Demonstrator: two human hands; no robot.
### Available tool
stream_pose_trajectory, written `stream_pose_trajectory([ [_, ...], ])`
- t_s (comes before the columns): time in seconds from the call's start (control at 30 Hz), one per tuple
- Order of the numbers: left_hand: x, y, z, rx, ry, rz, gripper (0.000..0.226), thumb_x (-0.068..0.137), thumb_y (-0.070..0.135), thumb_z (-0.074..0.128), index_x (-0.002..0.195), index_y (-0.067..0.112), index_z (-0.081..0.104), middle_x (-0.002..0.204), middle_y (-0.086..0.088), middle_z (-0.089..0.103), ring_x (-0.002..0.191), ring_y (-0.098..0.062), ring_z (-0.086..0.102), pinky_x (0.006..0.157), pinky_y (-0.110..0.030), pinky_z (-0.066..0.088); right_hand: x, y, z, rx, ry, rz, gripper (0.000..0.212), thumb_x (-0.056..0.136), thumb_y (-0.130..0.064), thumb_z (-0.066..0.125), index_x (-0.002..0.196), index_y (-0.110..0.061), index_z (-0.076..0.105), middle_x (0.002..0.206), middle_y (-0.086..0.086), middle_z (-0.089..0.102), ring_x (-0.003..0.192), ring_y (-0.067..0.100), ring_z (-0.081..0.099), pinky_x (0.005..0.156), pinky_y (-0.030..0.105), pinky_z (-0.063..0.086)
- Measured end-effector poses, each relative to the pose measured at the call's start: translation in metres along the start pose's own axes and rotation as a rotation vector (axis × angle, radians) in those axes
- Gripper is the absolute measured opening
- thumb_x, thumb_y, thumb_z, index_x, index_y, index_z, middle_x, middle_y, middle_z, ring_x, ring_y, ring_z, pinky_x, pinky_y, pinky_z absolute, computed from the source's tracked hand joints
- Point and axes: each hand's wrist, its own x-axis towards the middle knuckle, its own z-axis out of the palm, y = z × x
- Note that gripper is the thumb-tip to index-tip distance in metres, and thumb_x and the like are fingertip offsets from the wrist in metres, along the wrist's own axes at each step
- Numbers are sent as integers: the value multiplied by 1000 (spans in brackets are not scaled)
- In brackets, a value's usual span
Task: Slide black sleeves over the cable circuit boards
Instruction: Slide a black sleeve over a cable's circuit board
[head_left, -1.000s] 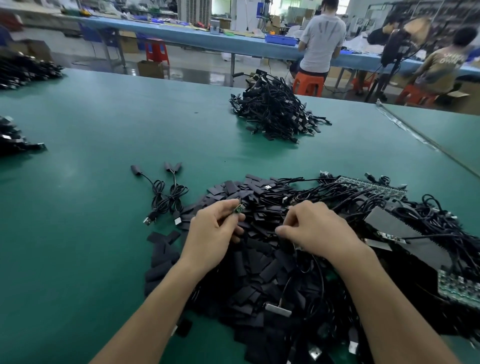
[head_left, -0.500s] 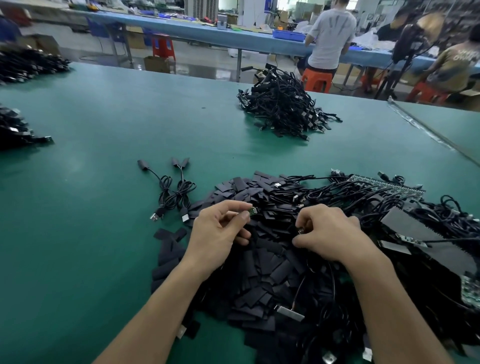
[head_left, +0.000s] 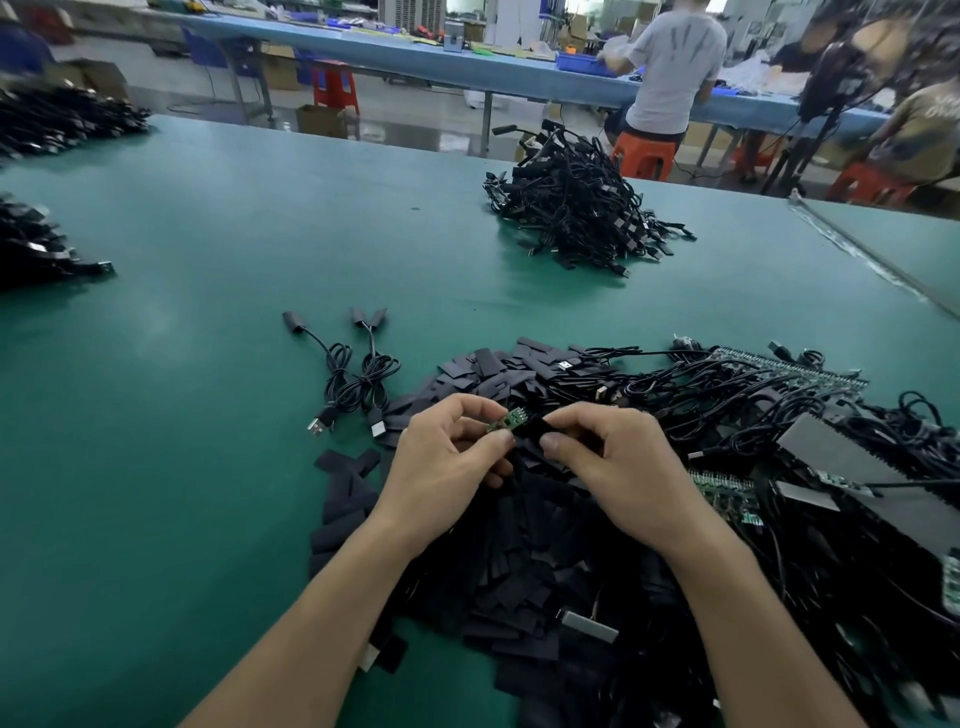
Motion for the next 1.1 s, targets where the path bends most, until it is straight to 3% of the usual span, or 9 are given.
stream_pose_trajectory([
  [0.1,-1,1,-1,-17,-41,13,14,90,9,72,102,16,67,81,-4,75,66,-16,71,59,-21,53,-4,0,3,39,-45,-33,18,91,-20,70,105,-31,75,85,-19,72,81,-1,67,73,15,50],
  [0.2,-2,1,-2,-29,-73,15,21,88,8,74,106,15,66,80,-6,75,65,-16,70,59,-21,53,-5,1,2,81,-26,-16,21,86,-22,75,101,-35,68,75,-12,70,69,6,64,66,21,51],
  [0.3,-1,1,-1,-55,-80,2,24,88,5,74,107,16,64,76,-7,74,61,-15,68,56,-20,51,-7,1,3,96,-1,-22,24,80,-24,82,95,-35,68,73,-12,68,63,4,60,60,17,47],
  [0.37,-1,1,0,-62,-73,-1,25,87,5,74,107,17,63,74,-6,74,59,-14,67,54,-20,51,-8,-1,4,52,13,-44,27,74,-26,86,95,-33,71,75,-13,68,68,2,63,64,16,50],
  [0.53,-1,2,0,-62,-65,-8,20,89,6,73,105,13,64,74,-7,75,59,-15,68,54,-20,51,-7,-4,6,-132,93,-134,28,76,-25,84,103,-24,77,93,-11,73,89,4,66,82,29,53],
  [0.67,-1,2,-1,-42,-43,-21,14,95,5,63,106,12,69,80,-5,76,62,-15,70,56,-20,52,-8,-1,3,-73,155,-96,31,74,-22,86,104,-21,78,95,-11,72,90,2,66,85,27,53],
  [0.87,-2,3,-3,47,-71,17,30,99,6,57,103,29,76,72,5,71,59,-6,61,55,-17,49,-8,3,-1,-4,188,-39,29,73,-21,86,101,-22,79,90,-17,71,86,-2,66,81,23,53],
  [1.1,-4,6,-4,85,-86,19,22,97,6,60,105,23,72,71,8,70,58,-4,59,54,-16,47,-7,8,-2,72,180,-18,24,73,-21,86,96,-23,80,89,-15,74,84,-1,69,78,19,54],
])
